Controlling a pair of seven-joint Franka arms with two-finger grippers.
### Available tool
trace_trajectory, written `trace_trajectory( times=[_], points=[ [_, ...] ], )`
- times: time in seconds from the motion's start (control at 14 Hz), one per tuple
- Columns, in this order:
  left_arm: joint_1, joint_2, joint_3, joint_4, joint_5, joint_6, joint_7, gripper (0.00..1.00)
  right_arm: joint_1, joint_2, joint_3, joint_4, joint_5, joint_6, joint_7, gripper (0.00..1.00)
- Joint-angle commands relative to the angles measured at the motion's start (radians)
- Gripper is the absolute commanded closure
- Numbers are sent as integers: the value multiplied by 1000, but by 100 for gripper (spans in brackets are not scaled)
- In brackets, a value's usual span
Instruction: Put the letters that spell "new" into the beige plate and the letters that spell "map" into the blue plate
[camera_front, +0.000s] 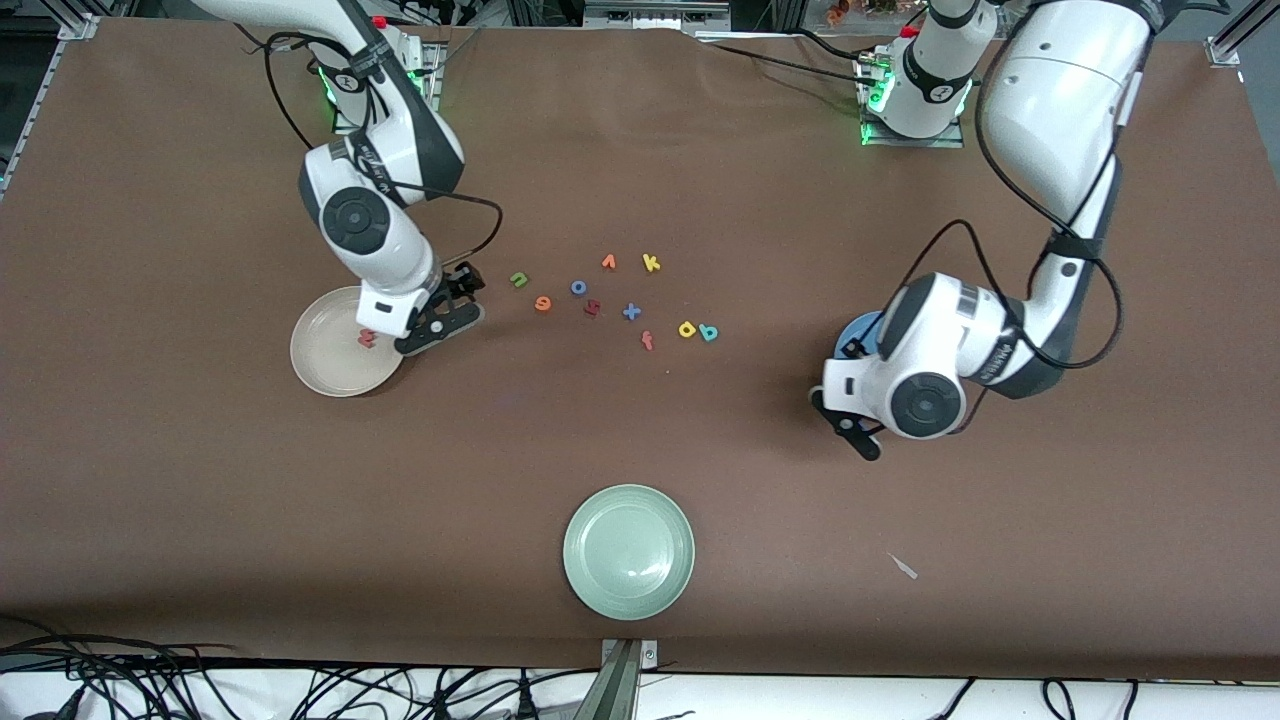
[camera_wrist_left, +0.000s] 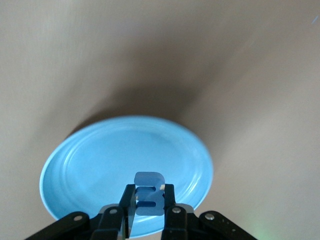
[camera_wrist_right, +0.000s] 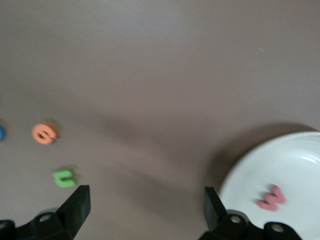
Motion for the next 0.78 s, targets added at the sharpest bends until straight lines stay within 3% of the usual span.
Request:
trace_trajectory(
  times=[0.0, 0.14, 0.21, 0.28, 0.57, 0.71],
  points=[
    [3, -11, -10, -53, 43, 24, 29, 97, -6, -9, 58, -79, 9, 114, 50, 0],
    [5, -15, -10, -87, 74, 54, 29, 89, -5, -5, 78, -123, 5, 194, 50, 0],
    [10, -15, -10, -91, 74, 58, 28, 62, -3, 1, 86, -134, -2, 223, 49, 0],
    [13, -20, -11, -91, 74, 58, 28, 1, -2, 3, 89, -136, -5, 229, 41, 0],
    [-4, -64, -20, -85, 62, 47, 11, 0, 55, 39, 89, -136, -11, 232, 36, 0],
    [-3, -67, -61, -72, 43, 36, -39, 0, 64, 72, 87, -136, -39, 255, 39, 0]
  ],
)
